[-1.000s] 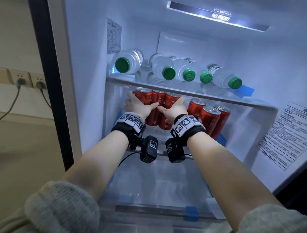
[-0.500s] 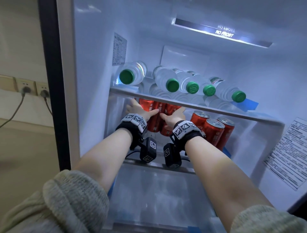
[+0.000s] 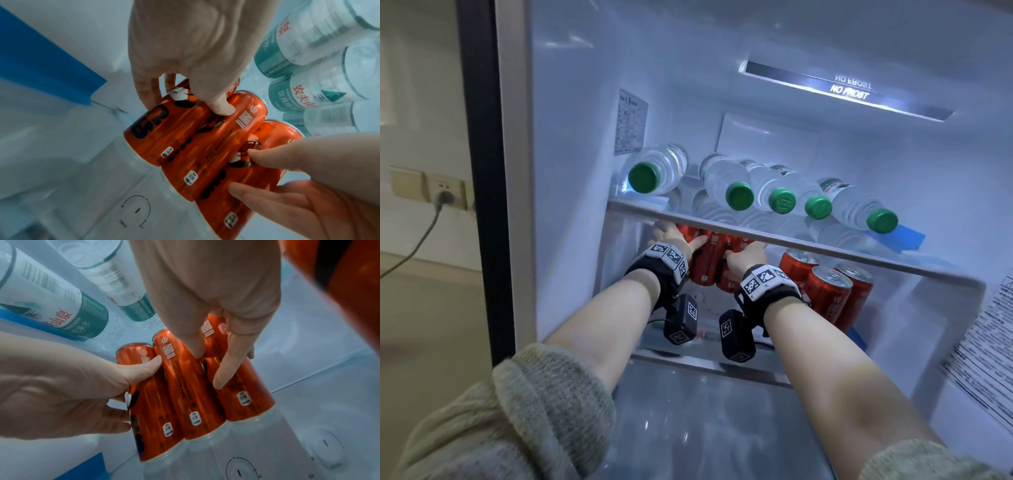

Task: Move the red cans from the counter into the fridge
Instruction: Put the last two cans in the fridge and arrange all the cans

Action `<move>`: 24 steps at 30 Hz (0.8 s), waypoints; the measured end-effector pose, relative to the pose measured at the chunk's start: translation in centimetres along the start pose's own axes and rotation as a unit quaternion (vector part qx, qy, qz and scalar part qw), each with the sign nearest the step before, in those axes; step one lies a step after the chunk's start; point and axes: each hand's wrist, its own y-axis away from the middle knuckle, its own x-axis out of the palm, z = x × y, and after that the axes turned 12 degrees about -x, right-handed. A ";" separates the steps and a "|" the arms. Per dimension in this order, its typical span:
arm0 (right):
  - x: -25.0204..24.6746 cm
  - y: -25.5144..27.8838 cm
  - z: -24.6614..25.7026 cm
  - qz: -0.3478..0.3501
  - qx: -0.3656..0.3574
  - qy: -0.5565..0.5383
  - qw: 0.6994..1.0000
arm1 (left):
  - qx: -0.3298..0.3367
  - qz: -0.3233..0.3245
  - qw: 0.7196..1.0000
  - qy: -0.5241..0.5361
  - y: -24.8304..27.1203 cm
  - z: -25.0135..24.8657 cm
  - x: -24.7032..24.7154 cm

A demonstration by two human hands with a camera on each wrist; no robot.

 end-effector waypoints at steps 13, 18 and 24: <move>0.4 -0.7 -1.4 0.001 0.012 -0.062 0.998 | 0.002 0.049 0.996 0.080 -0.6 -0.4 0.7; 1.5 -1.0 -1.3 0.003 0.015 -0.046 0.999 | -0.005 0.076 0.997 0.033 -0.4 0.5 0.9; 0.9 -1.4 -0.6 0.005 0.037 -0.010 0.999 | 0.016 0.054 0.998 0.035 -1.6 0.8 1.3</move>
